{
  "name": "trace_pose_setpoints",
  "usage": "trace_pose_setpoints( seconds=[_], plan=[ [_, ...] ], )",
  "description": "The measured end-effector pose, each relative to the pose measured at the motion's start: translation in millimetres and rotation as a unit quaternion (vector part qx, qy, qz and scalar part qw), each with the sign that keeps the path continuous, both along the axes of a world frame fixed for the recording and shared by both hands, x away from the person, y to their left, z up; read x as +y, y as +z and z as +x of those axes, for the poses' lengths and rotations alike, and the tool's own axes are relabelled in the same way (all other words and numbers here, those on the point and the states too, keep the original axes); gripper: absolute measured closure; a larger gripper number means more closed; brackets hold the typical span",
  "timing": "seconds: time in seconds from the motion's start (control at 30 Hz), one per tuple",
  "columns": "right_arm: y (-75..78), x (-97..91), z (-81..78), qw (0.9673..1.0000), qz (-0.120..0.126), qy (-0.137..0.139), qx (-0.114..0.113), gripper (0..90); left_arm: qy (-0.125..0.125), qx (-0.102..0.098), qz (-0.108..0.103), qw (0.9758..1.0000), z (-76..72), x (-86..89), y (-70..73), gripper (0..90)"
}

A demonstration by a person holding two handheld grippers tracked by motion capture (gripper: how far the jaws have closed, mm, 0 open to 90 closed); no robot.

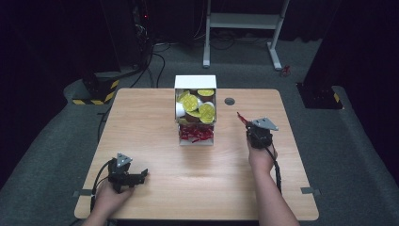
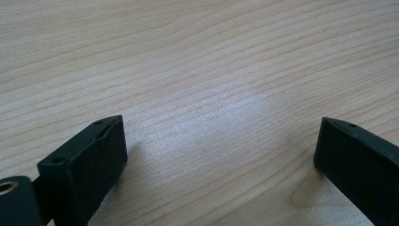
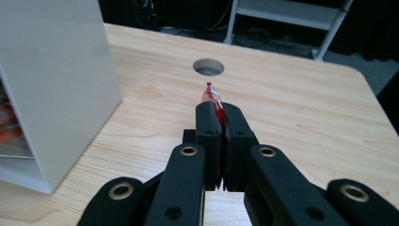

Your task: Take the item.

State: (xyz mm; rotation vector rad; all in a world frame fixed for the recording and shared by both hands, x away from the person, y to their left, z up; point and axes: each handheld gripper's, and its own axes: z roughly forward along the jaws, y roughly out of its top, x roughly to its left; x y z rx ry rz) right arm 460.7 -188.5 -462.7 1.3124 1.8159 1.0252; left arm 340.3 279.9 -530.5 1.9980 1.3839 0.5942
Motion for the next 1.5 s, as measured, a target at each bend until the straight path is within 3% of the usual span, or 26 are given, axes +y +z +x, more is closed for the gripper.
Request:
trace_pose_setpoints(
  seconds=[0.3, 0.43, 0.67, 1.0, 1.5],
  plan=[
    [-14.3, -1.5, 7.5, 0.9995, -0.015, -0.025, 0.016, 87.9, 0.001, 0.001, -0.003, 1.0000, -0.2, -0.4, -0.2, 3.5],
    [-20.7, 1.4, 7.1, 0.9994, -0.022, -0.021, 0.019, 87.5, 0.000, 0.000, -0.002, 1.0000, -0.4, 0.1, 0.0, 3.8],
    [-26.6, 2.9, 9.0, 0.9987, -0.007, -0.024, 0.044, 85.9, -0.002, 0.001, -0.002, 1.0000, -1.1, 0.4, 0.1, 4.1],
    [-36.5, 4.9, 7.7, 0.9975, -0.021, -0.020, 0.064, 85.5, -0.002, 0.001, -0.002, 1.0000, -1.1, 0.4, 0.1, 4.0],
    [-49.7, 12.3, 11.6, 0.9955, -0.023, -0.013, 0.091, 83.5, -0.002, 0.001, -0.003, 1.0000, -1.1, 0.4, 0.1, 4.1]
  ],
)
